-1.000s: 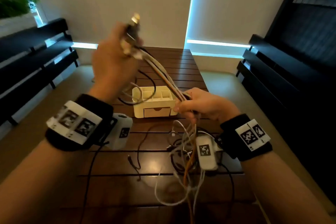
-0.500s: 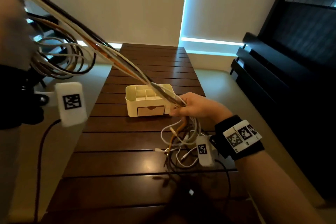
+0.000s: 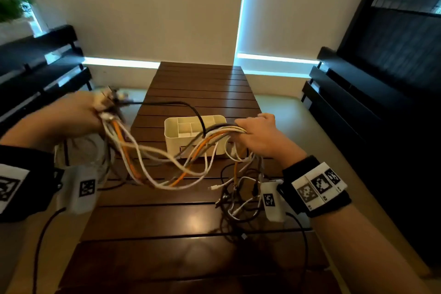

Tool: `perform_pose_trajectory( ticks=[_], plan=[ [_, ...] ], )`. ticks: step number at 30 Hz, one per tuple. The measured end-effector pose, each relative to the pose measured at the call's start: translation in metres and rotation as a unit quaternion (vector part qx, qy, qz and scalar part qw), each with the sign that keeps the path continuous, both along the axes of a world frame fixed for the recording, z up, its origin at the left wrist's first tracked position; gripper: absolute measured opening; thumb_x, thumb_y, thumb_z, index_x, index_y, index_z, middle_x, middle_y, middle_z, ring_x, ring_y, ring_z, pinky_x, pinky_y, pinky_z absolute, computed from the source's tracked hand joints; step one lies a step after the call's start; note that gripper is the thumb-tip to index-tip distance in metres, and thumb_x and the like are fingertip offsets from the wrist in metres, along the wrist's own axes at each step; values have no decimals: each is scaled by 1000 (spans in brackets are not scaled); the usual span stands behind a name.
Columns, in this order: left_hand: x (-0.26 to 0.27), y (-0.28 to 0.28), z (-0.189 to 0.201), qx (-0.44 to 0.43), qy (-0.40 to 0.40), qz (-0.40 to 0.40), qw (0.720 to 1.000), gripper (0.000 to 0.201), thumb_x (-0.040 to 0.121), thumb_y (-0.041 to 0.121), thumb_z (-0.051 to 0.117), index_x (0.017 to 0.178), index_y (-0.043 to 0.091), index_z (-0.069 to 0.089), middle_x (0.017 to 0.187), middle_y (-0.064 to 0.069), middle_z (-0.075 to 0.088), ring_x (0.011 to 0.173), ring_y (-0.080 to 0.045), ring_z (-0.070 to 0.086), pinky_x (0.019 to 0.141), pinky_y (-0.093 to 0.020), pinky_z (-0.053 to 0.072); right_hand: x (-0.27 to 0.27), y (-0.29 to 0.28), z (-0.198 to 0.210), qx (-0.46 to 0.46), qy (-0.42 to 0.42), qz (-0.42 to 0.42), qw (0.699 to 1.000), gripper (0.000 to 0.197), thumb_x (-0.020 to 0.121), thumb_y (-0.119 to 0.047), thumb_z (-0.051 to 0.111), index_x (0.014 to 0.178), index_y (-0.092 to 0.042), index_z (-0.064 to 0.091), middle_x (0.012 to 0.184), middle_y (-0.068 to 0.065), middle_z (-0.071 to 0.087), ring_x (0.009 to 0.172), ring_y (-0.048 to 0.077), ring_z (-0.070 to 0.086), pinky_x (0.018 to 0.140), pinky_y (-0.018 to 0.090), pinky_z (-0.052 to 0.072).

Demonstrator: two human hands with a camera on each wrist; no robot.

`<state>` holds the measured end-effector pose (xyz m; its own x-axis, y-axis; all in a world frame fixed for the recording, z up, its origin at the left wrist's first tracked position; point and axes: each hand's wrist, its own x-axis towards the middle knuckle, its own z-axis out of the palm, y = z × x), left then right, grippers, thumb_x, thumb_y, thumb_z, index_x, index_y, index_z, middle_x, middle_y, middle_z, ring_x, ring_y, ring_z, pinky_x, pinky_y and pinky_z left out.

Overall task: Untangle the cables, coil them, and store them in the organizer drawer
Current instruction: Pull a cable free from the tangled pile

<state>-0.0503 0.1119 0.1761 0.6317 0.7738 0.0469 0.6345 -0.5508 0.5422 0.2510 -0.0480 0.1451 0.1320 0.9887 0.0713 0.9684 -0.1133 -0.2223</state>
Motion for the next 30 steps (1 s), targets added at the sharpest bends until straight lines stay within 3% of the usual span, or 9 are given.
perform_pose_trajectory(
  ticks=[5,8,11,12,13,14,17,22,30],
  plan=[
    [-16,-1,-16,-113,86,6,990,79,13,45,92,87,32,67,88,6,71,84,-16,65,79,-40,53,8,-6,-3,7,-80,-36,996,37,96,-28,37,60,-26,29,77,-1,54,90,26,58,88,37,33],
    [-58,67,-38,-131,-41,66,988,70,40,21,97,103,28,70,97,4,73,90,-12,66,82,-45,51,10,-8,-7,-7,-110,-42,993,31,95,-26,35,64,-23,34,74,-3,49,81,25,55,90,38,33],
    [-82,155,-68,-56,-237,187,952,87,35,38,98,115,22,68,107,0,71,112,6,52,84,-54,50,-1,-8,-9,-4,-149,-24,989,35,95,-26,33,60,-23,27,80,2,60,83,27,58,87,38,33],
    [-59,128,-56,-45,-263,178,947,73,42,43,95,108,23,70,98,-1,72,105,4,56,87,-60,41,-6,-7,-9,-1,-164,-16,986,32,95,-27,33,63,-21,31,83,4,63,82,27,59,87,39,33],
    [-23,73,-41,-28,-253,176,951,48,56,41,89,97,22,71,90,-1,71,92,2,60,74,-31,55,-11,-5,-9,-1,-177,-9,984,27,94,-26,33,68,-20,36,84,5,65,81,27,59,88,40,33],
    [15,17,-26,-8,-246,161,956,29,67,36,83,88,22,70,83,0,68,81,-4,60,57,-16,39,-16,-2,-9,-2,-185,0,983,23,94,-25,33,72,-20,39,81,4,64,81,27,59,89,40,33],
    [97,-88,-9,82,-215,23,973,40,62,48,79,86,18,69,84,2,65,76,-13,60,68,-28,49,-32,3,-8,-3,-200,31,979,26,94,-27,33,70,-20,40,66,-4,49,80,26,60,87,39,30],
    [121,-85,-38,-50,-123,-174,976,54,58,40,86,105,22,67,97,12,69,90,2,62,76,-13,46,-40,4,-7,-21,-245,76,966,16,91,-29,38,85,-21,51,73,-5,45,86,23,58,89,40,30],
    [128,-75,-45,-11,-17,-136,991,17,78,20,74,69,21,60,65,4,61,60,-6,54,55,-14,37,-38,3,-11,6,-113,89,990,26,95,-24,35,71,-17,44,62,-6,37,69,19,42,74,34,26]
  ],
)
